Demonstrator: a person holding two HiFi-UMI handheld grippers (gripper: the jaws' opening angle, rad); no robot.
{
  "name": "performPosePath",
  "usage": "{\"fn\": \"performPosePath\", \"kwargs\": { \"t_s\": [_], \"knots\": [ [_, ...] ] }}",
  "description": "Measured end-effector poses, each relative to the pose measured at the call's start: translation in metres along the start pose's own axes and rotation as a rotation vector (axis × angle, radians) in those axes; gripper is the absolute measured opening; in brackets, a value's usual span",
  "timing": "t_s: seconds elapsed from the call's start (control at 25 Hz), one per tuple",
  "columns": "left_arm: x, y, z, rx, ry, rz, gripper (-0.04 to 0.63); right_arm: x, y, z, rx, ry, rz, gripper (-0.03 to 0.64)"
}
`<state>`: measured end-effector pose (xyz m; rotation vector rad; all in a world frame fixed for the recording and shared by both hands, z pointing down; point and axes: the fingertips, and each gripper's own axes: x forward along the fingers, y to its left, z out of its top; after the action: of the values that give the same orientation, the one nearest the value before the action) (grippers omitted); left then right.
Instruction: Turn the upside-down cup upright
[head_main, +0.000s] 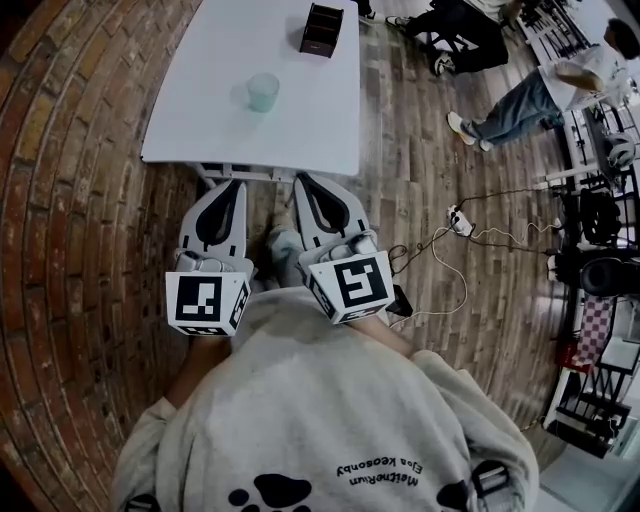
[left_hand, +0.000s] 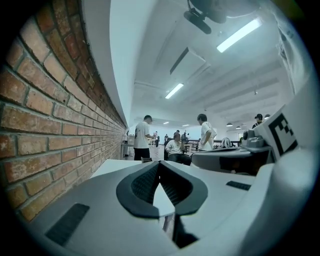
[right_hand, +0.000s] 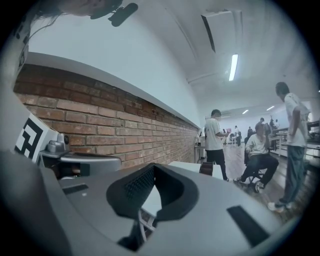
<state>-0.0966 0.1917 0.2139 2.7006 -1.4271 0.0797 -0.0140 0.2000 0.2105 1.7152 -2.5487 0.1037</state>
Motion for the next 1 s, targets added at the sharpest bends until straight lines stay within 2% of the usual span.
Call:
{"fn": "performPosePath", "kwargs": {
  "t_s": [0.64,1.0],
  "knots": [
    [0.137,0.06,0.001,-0.001,0.021,0.023,0.009,0.136,-0.073,-0.009,-0.01,0.066,0.069,0.008],
    [0.174,0.078,-0.007,0.004,0.052,0.071,0.009,0.177,-0.092,-0.018,-0.009,0.084,0.143,0.008]
  ]
}}
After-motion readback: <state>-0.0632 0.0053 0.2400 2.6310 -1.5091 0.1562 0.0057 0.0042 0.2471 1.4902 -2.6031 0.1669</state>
